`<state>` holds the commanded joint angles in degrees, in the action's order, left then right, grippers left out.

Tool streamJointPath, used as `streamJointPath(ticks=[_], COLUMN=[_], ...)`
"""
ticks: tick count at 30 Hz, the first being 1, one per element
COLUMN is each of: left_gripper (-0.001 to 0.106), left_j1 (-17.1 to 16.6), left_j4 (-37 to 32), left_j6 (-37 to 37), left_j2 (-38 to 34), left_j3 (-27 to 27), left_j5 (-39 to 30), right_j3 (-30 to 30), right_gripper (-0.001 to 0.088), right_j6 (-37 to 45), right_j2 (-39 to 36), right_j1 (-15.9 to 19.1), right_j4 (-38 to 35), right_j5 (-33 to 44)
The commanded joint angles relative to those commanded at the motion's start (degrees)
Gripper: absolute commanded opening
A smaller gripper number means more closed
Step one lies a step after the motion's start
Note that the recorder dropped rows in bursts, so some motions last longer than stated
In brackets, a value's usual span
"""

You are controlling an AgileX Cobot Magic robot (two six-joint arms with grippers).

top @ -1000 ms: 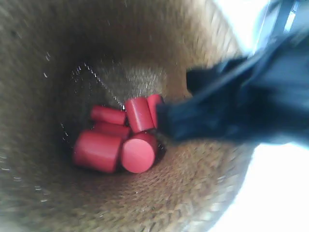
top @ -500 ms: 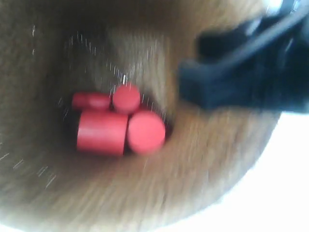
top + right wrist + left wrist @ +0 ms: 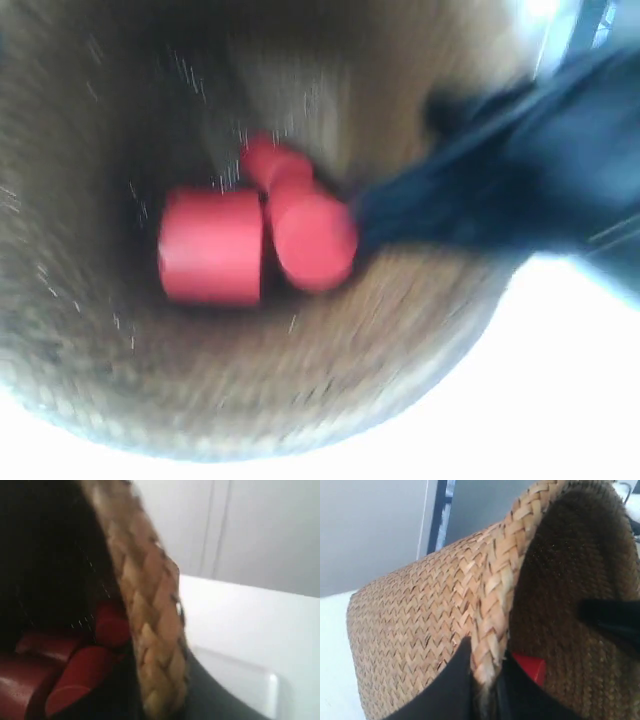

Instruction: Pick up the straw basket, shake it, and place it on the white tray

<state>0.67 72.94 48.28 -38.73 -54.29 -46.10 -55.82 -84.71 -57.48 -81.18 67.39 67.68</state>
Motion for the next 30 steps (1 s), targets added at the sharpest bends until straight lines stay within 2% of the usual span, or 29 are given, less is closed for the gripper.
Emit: streamJointPath(ticks=[1,3,5,6,7,9,10,12,13,14,15,16,17,18,19,21,22,24,25,27,29,30], left_gripper=[0.0,0.0,0.0,0.0,0.0,0.0,0.0,0.0,0.0,0.0,0.0,0.0,0.0,0.0,0.0,0.0,0.0,0.0,0.0,0.0,0.0,0.0], left_j1=[0.0,0.0,0.0,0.0,0.0,0.0,0.0,0.0,0.0,0.0,0.0,0.0,0.0,0.0,0.0,0.0,0.0,0.0,0.0,0.0,0.0,0.0], left_j4=[-2.5,-13.4,-15.0,-13.8,-11.9,-8.5,-8.7,-12.0,-15.1,-16.5,-16.3,-15.2,-14.9,-13.8,-13.1,-12.8,-14.4,-20.4,-22.0,-19.9,-16.7,-14.2], left_j6=[-0.3,-4.4,-9.0,-8.9,-8.9,-6.1,-6.2,-8.0,-8.3,-8.8,-9.0,-9.0,-9.4,-9.4,-9.0,-8.9,-9.5,-12.9,-15.0,-14.4,-11.0,-11.0], left_j2=[0.7,1.3,-1.7,-3.4,-4.5,-3.8,-2.4,0.5,1.6,1.7,1.0,-1.0,-2.7,-3.3,-3.0,0.0,1.7,3.8,3.6,0.0,-3.2,-3.4], left_j3=[-1.6,-1.4,4.0,5.6,5.2,1.5,-1.1,-4.5,-4.1,-1.9,1.1,3.8,4.8,4.3,2.7,-1.5,-3.6,-4.0,-1.9,3.1,5.6,5.0], left_j5=[0.0,5.9,12.4,13.4,11.0,3.5,-0.5,-1.1,2.6,6.2,10.4,13.3,12.6,8.7,4.1,-1.2,-0.8,5.5,8.4,10.1,8.4,6.2], right_j3=[-1.5,-0.4,4.3,5.2,4.7,0.4,-2.6,-5.5,-4.6,-2.6,-0.2,2.5,2.9,2.0,-0.4,-5.8,-7.4,-6.9,-4.7,0.2,2.6,1.6], right_gripper=[0.0,0.0,0.0,0.0,0.0,0.0,0.0,0.0,0.0,0.0,0.0,0.0,0.0,0.0,0.0,0.0,0.0,0.0,0.0,0.0,0.0,0.0], right_j6=[1.2,1.0,-8.5,-9.9,-9.2,-3.4,3.5,7.3,6.0,2.8,-2.7,-8.5,-8.4,-6.6,-2.3,5.9,8.4,9.1,5.1,-4.6,-3.7,-1.8], right_j2=[1.1,1.5,-2.1,-3.8,-5.8,-5.7,-4.0,-0.7,0.5,0.2,-1.2,-3.6,-5.1,-5.7,-5.4,-2.2,0.0,3.7,3.2,-0.2,-3.9,-4.4], right_j1=[-1.9,-3.5,0.0,2.0,4.2,4.0,1.7,-1.9,-3.2,-3.0,-1.5,1.9,4.2,5.8,6.3,3.7,1.7,-0.7,-0.5,3.0,6.9,7.6], right_j4=[-1.2,3.7,15.1,16.8,15.5,7.8,0.5,-4.1,-1.2,5.7,12.8,18.1,17.1,13.4,5.1,-5.5,-7.2,-3.5,2.1,12.2,11.9,8.5], right_j5=[-1.6,-4.8,-3.4,-3.7,-3.5,-2.5,-2.1,-2.9,-6.0,-7.5,-6.0,-3.5,-3.5,-3.5,-3.5,-4.1,-5.6,-10.3,-9.5,-3.6,-1.5,-0.5])
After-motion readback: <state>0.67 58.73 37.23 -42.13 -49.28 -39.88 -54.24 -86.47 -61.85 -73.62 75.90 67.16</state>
